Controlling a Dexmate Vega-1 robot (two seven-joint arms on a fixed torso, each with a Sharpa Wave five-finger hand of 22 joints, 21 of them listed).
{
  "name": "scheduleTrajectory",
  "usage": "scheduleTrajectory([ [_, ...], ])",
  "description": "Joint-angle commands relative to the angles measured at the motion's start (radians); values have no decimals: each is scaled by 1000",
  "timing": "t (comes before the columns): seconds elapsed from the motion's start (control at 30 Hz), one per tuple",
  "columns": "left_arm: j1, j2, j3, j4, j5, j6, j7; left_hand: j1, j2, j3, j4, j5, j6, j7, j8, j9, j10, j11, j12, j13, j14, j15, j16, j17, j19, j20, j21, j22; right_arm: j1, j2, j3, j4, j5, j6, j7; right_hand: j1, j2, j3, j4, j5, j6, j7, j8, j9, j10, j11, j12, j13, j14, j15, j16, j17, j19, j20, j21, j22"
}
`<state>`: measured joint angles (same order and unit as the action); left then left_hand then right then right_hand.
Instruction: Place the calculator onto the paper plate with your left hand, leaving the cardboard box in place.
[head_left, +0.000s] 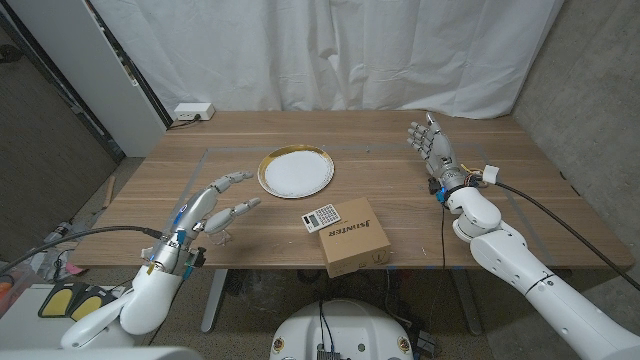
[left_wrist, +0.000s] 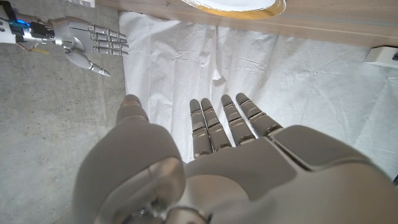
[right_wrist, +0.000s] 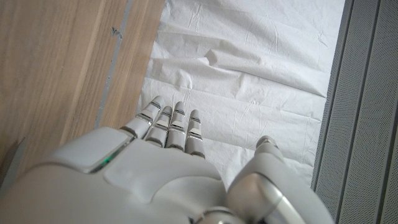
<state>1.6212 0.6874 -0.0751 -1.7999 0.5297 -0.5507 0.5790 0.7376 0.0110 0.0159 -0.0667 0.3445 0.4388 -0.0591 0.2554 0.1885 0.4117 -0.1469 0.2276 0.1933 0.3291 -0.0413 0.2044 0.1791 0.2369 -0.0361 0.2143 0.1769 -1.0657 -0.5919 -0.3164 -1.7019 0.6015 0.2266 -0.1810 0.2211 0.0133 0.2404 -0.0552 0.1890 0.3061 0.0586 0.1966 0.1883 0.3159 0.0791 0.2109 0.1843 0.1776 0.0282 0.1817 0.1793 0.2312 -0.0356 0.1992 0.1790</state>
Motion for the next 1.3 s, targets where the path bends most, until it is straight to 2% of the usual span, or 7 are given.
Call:
scheduleTrajectory([
  [0.03, 14, 29, 23, -14, 189, 73, 145, 17, -1, -2, -12, 10, 6, -3, 5, 3, 9, -3, -2, 4, 8, -73, 0, 3, 10, -36, 0, 2, 4, 1, -2, 2, 2, -5, 4, 4, 10, 2, -5, 0, 7, -5, 3, 4, 5, -1, 4, 1, 9, 1, 4, 2, 10, -1, 3, 5],
  [0.37, 45, 105, 56, -60, 333, 203, 258, 27, -6, -3, -18, 17, 4, -11, 2, 3, 8, -10, -6, 4, 8, -78, -3, 3, 12, -47, -1, 2, 24, 2, -11, 13, 2, -11, 20, 3, 10, 2, -6, 0, 7, -4, 3, 4, 6, 0, 4, 1, 10, 2, 4, 2, 9, -1, 3, 5],
  [0.73, 56, 175, 85, -77, 309, 273, 286, 41, -14, -4, -27, 26, -13, -13, -7, 3, 2, -15, -14, 5, 4, -80, -7, 4, 10, -51, -4, 2, 49, 16, -27, 39, -1, -10, 33, 3, 11, 1, -7, 0, 8, -5, 3, 4, 6, 0, 4, 1, 10, 1, 4, 2, 9, 0, 3, 5],
  [0.93, 55, 215, 105, -92, 351, 337, 297, 77, -28, -2, -48, 39, -39, -20, -19, 4, -15, -22, -25, 6, -6, -86, -13, 3, 3, -50, -9, 2, 57, 20, -30, 46, -2, -13, 31, 3, 11, 0, -8, 0, 7, -5, 2, 4, 6, 0, 4, 1, 10, 3, 4, 2, 9, -1, 3, 5],
  [1.03, 54, 236, 117, -95, 359, 352, 307, 93, -36, -2, -58, 45, -45, -27, -22, 4, -25, -30, -29, 6, -13, -92, -16, 3, -2, -51, -11, 2, 58, 22, -32, 49, 0, -14, 32, 3, 11, 0, -8, 0, 7, -5, 2, 4, 6, 0, 4, 1, 10, 2, 4, 2, 9, 0, 3, 5],
  [1.13, 53, 255, 129, -102, 379, 373, 325, 126, -51, -2, -74, 53, -62, -46, -29, 4, -37, -45, -34, 6, -20, -100, -18, 3, -6, -58, -14, 2, 59, 24, -35, 52, -1, -14, 32, 3, 11, 0, -8, 0, 7, -5, 2, 4, 6, 0, 4, 1, 10, 2, 4, 2, 10, 0, 3, 5],
  [1.3, 48, 296, 148, -111, 402, 405, 327, 159, -61, 0, -86, 60, -69, -77, -31, 5, -43, -58, -35, 6, -27, -115, -19, 3, -15, -67, -17, 2, 60, 30, -38, 58, 0, -9, 35, 2, 11, -1, -8, 0, 7, -5, 2, 4, 5, -1, 4, 1, 10, 2, 4, 2, 10, 0, 3, 5],
])
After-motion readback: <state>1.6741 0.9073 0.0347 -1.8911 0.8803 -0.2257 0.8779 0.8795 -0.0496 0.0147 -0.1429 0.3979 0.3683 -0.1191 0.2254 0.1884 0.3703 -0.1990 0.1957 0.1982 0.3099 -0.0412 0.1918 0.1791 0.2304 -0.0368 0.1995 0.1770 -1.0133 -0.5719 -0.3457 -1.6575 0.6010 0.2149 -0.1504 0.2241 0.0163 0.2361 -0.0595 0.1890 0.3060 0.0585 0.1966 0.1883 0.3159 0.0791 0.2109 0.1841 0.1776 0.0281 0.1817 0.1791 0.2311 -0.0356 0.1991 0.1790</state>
